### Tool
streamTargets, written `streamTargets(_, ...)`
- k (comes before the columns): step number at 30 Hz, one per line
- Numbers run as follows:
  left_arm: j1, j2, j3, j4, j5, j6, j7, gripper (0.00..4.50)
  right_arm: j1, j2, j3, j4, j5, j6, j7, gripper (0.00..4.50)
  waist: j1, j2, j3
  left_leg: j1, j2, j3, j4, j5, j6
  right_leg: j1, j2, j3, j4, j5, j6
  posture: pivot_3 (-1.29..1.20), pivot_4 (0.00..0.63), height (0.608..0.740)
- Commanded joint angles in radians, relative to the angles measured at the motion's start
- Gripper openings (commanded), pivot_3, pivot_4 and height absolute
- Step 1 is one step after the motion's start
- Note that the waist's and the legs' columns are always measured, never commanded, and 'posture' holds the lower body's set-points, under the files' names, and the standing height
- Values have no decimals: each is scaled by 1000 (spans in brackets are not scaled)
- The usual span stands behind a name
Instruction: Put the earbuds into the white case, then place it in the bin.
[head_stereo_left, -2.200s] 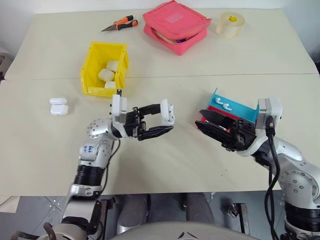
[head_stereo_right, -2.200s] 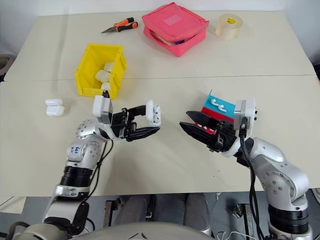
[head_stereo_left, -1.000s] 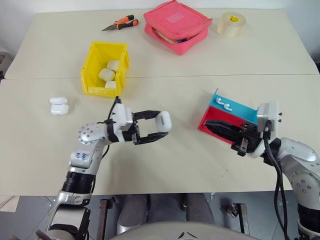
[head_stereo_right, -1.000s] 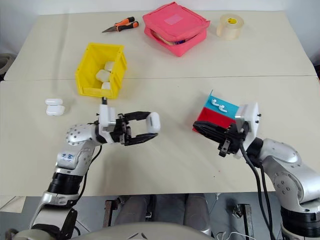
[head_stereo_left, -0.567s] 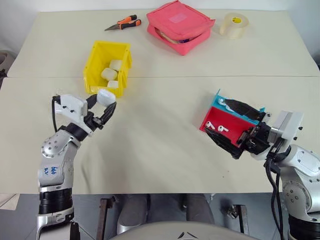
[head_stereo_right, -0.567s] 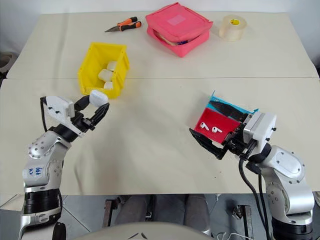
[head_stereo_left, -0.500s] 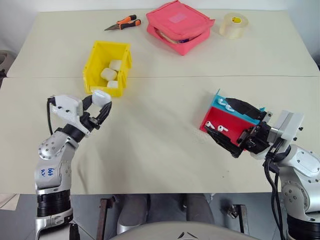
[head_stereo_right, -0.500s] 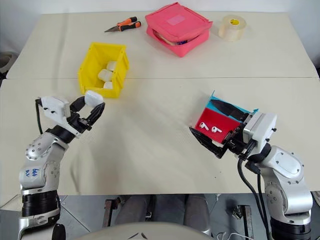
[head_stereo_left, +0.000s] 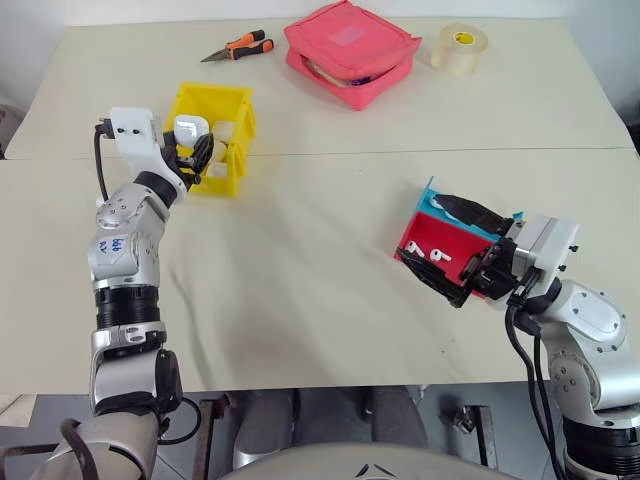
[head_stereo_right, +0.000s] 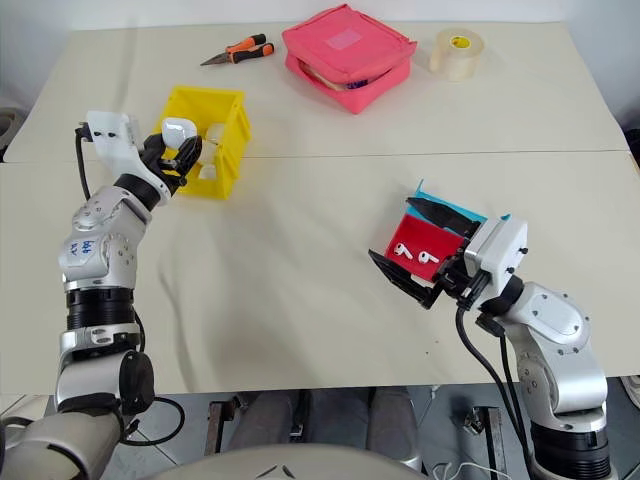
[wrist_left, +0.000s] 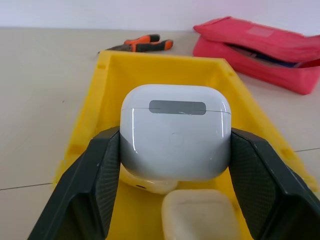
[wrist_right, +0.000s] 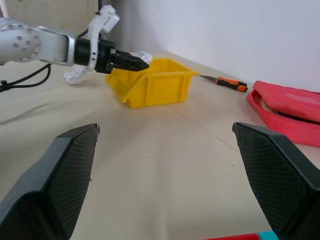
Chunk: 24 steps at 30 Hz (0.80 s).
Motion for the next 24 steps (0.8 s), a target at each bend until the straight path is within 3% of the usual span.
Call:
streamTargets(1, -24, 2, -4, -3, -13, -59, -51, 3529, -5, -5, -8, -34, 2, -10, -20, 4500, 0, 0, 0, 0, 0, 0, 0, 0, 0, 0, 0, 0, 0, 0, 0, 0, 150, 740)
streamTargets(4, -1, 15, -37, -27, 8, -117, -106, 4463, 0, -6, -5, -37, 7, -9, -23, 4500, 0, 0, 0, 0, 0, 0, 0, 0, 0, 0, 0, 0, 0, 0, 0, 0, 150, 740)
streamTargets(11, 131, 69, -22, -177, -3, -149, -165, 4489, 14, -31, -19, -30, 28, 0, -4, 4500, 0, 0, 0, 0, 0, 0, 0, 0, 0, 0, 0, 0, 0, 0, 0, 0, 150, 740)
streamTargets(16, 293, 174, -27, -314, -56, -200, -378, 4489, 46, -107, -56, -2, 81, 41, 67, 4500, -13, 0, 0, 0, 1, 0, 0, 0, 0, 0, 0, 0, 0, 0, 0, 0, 150, 740)
streamTargets(21, 483, 292, -42, -447, -157, -267, -707, 4489, 94, -230, -113, 52, 138, 77, 225, 4500, -9, 0, 0, 0, 1, 0, 1, 0, 0, 1, 0, 0, -1, 0, 0, 0, 150, 740)
streamTargets(24, 516, 303, -72, -454, -153, -300, -764, 4489, 85, -252, -127, 90, 134, 58, 261, 4500, -4, 0, 0, 0, 1, 0, 0, 0, 0, 1, 0, 0, -1, 0, -1, 0, 150, 740)
